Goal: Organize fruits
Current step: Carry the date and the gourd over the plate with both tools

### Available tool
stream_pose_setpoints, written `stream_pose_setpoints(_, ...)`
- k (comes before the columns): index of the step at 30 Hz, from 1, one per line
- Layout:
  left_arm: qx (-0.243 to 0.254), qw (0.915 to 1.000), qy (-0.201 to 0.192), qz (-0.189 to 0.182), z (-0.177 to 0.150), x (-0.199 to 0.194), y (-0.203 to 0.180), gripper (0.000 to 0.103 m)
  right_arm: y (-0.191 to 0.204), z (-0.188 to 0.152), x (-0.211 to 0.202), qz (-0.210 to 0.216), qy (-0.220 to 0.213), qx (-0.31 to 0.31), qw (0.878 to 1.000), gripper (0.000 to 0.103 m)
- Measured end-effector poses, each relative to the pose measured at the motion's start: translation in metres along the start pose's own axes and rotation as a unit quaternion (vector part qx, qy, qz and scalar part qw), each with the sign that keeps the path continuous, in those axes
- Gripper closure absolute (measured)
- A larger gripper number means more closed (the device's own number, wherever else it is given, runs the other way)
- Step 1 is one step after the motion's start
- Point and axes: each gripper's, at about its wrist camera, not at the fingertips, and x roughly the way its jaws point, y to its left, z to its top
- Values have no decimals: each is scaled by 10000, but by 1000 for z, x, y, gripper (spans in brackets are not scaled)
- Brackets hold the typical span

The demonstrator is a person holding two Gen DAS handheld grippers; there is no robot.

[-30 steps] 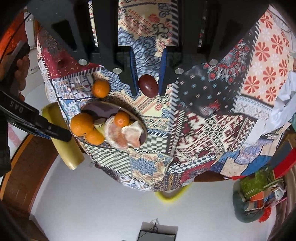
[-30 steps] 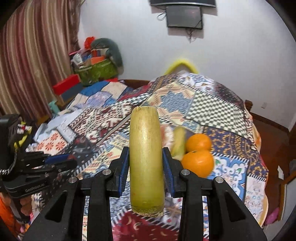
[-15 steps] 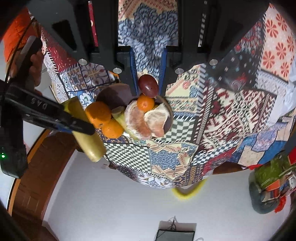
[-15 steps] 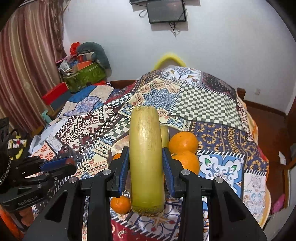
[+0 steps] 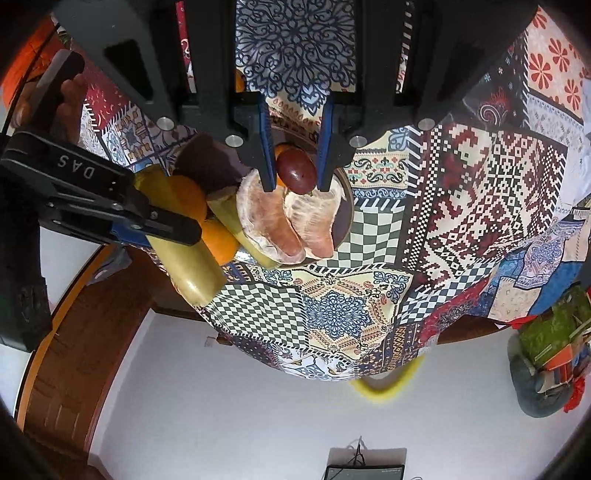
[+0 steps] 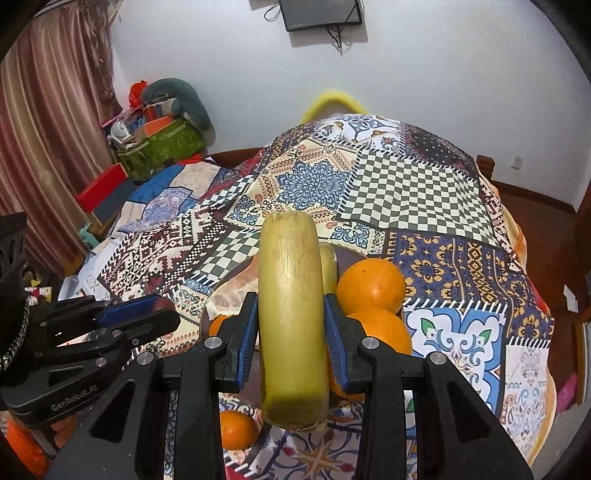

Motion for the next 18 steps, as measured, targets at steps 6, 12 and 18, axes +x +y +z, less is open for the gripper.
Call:
stream_pose_setpoints(6,-12,10000,23,-5,0,5,6,82,1,0,17,28,205,59,9998,71)
stream_pose_setpoints(12,-28,10000,68,-25,2,11,11,82,2,-5,26,53,321,-47,9995,71)
stream_pose_setpoints(18,-23,9999,138,6,4,17,16,82,7,-2,23,-104,313,-307,9990,70)
